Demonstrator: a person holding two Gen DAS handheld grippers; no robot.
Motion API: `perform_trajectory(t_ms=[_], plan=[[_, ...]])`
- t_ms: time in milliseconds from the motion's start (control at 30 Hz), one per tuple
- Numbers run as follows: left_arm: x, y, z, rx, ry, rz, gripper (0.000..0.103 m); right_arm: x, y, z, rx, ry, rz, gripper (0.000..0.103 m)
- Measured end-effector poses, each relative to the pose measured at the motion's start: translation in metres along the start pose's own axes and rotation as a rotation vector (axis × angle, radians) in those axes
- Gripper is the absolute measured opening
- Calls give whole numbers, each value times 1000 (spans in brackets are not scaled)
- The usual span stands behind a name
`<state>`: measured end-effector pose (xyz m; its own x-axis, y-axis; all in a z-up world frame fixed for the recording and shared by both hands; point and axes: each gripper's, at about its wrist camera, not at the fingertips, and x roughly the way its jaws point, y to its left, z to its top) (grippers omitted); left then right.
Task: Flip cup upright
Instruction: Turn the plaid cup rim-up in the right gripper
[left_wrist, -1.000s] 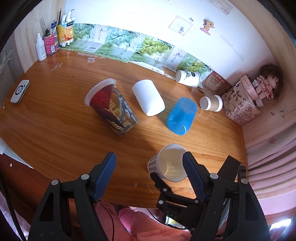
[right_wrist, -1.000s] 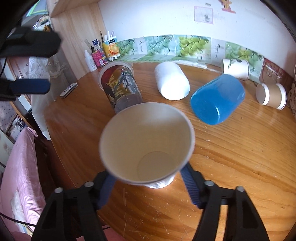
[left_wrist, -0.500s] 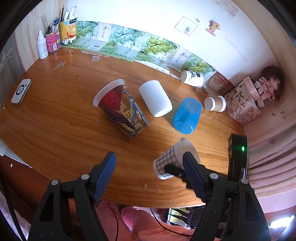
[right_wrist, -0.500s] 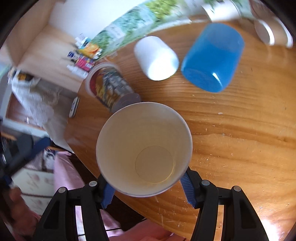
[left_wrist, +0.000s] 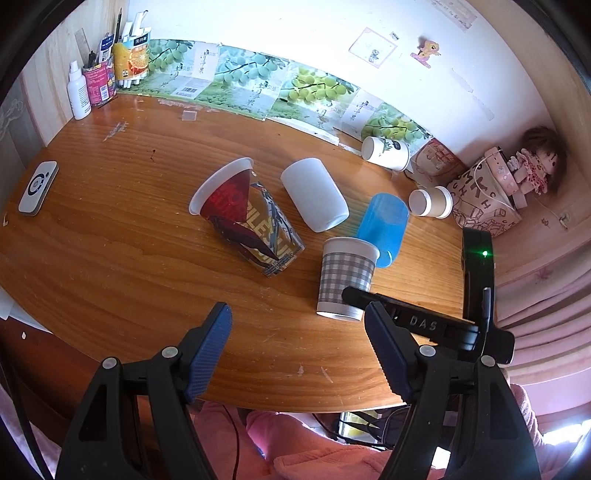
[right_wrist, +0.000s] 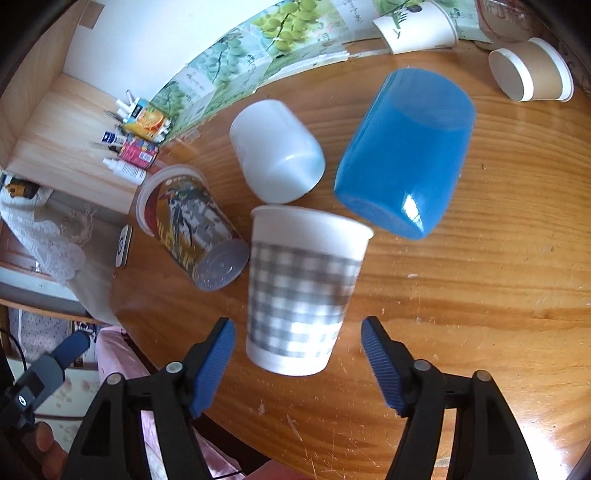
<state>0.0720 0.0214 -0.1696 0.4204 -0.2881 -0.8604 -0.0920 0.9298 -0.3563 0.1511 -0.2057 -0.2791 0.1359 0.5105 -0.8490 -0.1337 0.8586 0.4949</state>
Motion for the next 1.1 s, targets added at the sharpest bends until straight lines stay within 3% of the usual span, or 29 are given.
perform_trajectory(t_ms=[500, 1100], plan=[[1, 25, 12, 21, 34, -10, 78, 23, 14, 31, 71, -51, -20, 78], [11, 33, 39, 191, 101, -94, 78, 32, 26, 41, 166, -161, -60, 76]])
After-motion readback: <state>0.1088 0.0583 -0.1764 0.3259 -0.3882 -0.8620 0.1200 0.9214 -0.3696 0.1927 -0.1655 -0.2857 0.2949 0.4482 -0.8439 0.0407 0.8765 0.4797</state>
